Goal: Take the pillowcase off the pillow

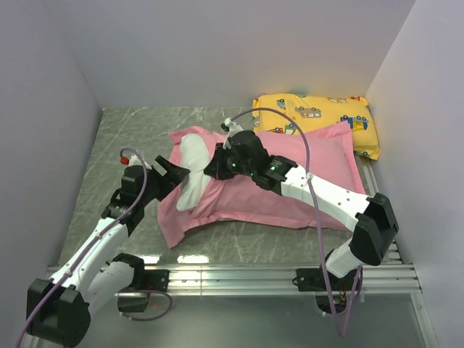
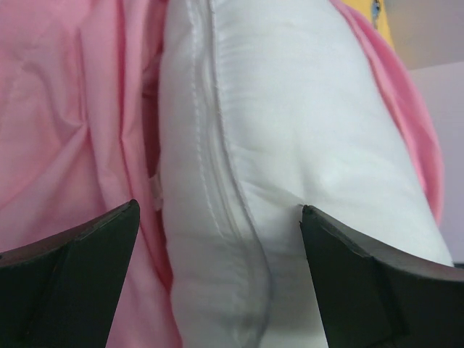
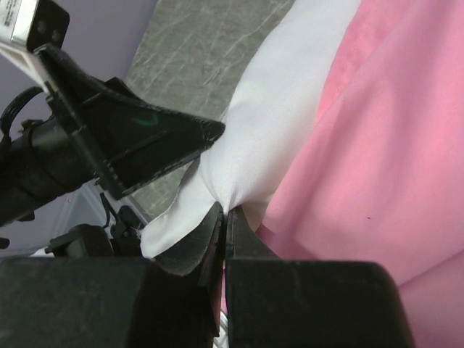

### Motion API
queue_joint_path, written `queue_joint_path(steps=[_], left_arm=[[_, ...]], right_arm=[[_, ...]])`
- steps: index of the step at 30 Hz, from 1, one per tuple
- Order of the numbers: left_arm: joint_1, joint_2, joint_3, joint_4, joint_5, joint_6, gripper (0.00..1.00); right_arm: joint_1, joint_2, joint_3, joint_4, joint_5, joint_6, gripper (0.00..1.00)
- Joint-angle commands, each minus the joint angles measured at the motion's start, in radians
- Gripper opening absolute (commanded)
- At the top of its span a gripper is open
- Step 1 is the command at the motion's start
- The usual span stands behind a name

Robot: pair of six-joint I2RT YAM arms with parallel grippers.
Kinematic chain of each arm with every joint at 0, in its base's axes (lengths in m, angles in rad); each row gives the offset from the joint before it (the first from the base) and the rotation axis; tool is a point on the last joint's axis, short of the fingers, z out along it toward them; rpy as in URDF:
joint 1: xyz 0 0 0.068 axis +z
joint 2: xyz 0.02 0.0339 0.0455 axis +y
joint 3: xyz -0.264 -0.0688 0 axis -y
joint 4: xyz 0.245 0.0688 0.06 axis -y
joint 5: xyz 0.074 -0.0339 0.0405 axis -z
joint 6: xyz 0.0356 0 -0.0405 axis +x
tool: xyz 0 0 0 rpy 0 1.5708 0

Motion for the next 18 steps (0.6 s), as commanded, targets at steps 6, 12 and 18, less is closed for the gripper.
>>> queue_joint_path(steps=[6, 12, 18], left_arm=[[-0.015, -0.019, -0.098, 0.376, 0.219, -0.153, 0.99], [-0.044, 0.143, -0.101, 0.496, 0.275, -0.18, 0.99], [-0.044, 0.206, -0.115, 0.61, 0.269, -0.225, 0.62]], right_arm=[[0.003, -0.011, 0.035, 0.153, -0.054, 0.043, 0.0], [0.012, -0.014, 0.019, 0.162, -0.061, 0.052, 0.0], [0.043, -0.016, 0.01, 0.146, -0.031, 0.038, 0.0]])
